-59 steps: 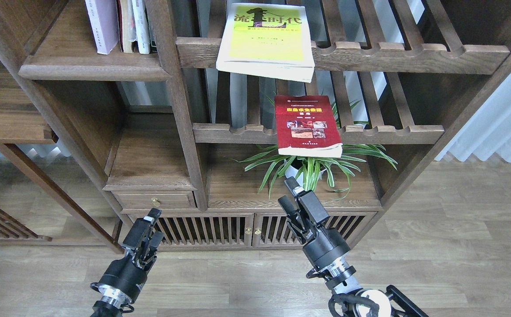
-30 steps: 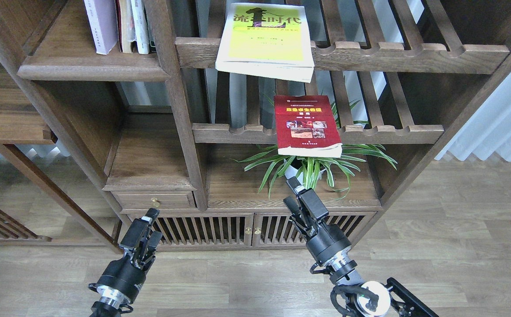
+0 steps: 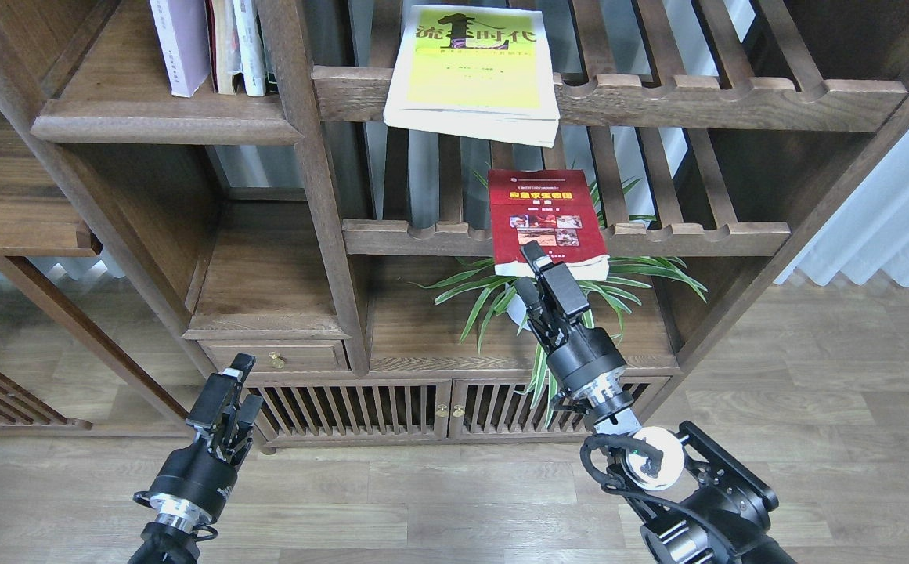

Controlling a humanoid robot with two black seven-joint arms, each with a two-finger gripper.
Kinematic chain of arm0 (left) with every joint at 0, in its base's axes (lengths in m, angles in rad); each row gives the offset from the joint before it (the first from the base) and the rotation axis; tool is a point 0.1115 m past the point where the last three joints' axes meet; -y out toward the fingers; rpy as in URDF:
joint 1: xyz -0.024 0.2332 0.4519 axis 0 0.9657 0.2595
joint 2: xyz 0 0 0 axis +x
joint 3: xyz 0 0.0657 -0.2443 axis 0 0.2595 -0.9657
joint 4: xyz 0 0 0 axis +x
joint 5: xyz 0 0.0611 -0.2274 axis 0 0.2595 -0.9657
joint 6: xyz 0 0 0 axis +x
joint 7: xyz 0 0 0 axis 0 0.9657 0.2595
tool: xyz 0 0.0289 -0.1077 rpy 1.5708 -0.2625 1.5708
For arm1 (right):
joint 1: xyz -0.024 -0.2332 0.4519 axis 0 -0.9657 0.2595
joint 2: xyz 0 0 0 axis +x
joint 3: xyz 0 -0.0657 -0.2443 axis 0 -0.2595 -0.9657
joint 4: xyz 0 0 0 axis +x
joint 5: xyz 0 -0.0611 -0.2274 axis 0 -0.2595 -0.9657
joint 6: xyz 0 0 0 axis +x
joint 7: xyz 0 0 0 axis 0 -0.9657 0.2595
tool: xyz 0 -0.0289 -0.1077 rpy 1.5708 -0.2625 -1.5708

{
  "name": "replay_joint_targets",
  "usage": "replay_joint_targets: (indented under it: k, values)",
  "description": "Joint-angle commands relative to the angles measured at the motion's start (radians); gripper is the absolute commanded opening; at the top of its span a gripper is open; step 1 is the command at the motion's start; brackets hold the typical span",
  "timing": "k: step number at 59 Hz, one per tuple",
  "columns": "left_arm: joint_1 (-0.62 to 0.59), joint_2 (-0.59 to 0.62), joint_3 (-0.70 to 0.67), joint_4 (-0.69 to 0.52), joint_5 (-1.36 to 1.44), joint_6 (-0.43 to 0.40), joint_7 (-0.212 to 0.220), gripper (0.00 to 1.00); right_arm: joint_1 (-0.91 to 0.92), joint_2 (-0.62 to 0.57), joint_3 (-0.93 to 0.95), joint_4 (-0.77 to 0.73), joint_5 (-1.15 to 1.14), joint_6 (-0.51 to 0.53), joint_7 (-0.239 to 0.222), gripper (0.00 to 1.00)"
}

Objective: Organize books on shelf
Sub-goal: 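Raise the right gripper to the red book's lower edge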

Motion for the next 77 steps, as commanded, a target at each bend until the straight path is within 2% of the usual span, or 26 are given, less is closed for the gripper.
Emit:
replay_joint_targets:
  k: [1,26,38,54,70,77]
  values:
    - [-0.003,0.0,-0.007,-0.002,0.0,0.0,0.0,0.99,0.003,0.0,-0.003,-0.011,-0.001,-0.004,-0.001,0.98]
    - [-0.003,0.002,-0.007,-0.009,0.003,0.0,0.0,0.99,0.0,0.0,-0.004,-0.022,-0.001,-0.006,-0.003,0.98]
    - [-0.003,0.003,-0.007,-0.011,0.003,0.0,0.0,0.99,0.029,0.0,0.011,-0.04,-0.001,-0.09,-0.001,0.98]
    - [-0.003,0.003,-0.008,-0.014,0.003,0.0,0.0,0.99,0.082,0.0,0.014,-0.118,0.008,-0.095,-0.001,0.98]
    - [-0.001,0.011,-0.008,-0.017,0.003,0.0,0.0,0.99,0.091,0.0,0.017,-0.132,0.026,-0.096,0.0,0.92]
    - [0.003,0.012,-0.008,-0.017,0.003,0.0,0.0,0.99,0.091,0.0,0.02,-0.134,0.028,-0.096,0.0,0.84]
